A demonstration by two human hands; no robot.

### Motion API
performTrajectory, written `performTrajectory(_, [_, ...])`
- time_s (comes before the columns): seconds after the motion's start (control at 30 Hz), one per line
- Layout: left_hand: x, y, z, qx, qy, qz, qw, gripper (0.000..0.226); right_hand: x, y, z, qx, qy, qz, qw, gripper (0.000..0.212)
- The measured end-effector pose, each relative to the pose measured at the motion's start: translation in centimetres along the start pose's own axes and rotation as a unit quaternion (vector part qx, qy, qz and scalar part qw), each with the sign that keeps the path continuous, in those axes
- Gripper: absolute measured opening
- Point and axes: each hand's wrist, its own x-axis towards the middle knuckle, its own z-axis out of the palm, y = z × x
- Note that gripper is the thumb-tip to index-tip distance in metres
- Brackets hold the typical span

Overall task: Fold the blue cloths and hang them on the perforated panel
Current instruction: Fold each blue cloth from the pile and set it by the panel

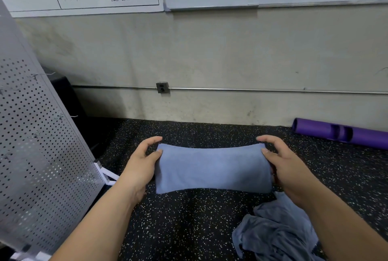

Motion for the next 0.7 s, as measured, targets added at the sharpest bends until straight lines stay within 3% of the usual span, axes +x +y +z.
performTrajectory(0.13, [-0.1,0.2,0.0,-0.031,-0.031,-0.013,0.999,0.021,0.5,0.3,0.1,-0.023,0.035,0.008,0.999,0.03])
performTrajectory(0.2, [0.0,0.3,-0.1,-0.06,-0.074,-0.011,0.995,0.021,0.7,0.2,-0.1,0.003,0.011,0.009,1.0,0.024])
performTrajectory(0.3, [0.2,0.0,-0.5,-0.052,-0.144,0.036,0.987,0.055,0.7,0.4,-0.8,0.034,-0.058,-0.009,0.998,0.051])
performTrajectory(0.37, [0.5,-0.2,-0.7,-0.048,-0.144,0.055,0.987,0.062,0.8,0.4,-1.2,0.027,-0.068,-0.018,0.997,0.056])
performTrajectory(0.7, [0.9,-0.9,-1.3,0.028,-0.08,0.029,0.996,0.036,0.9,1.0,-2.6,-0.076,-0.04,0.026,0.996,0.02])
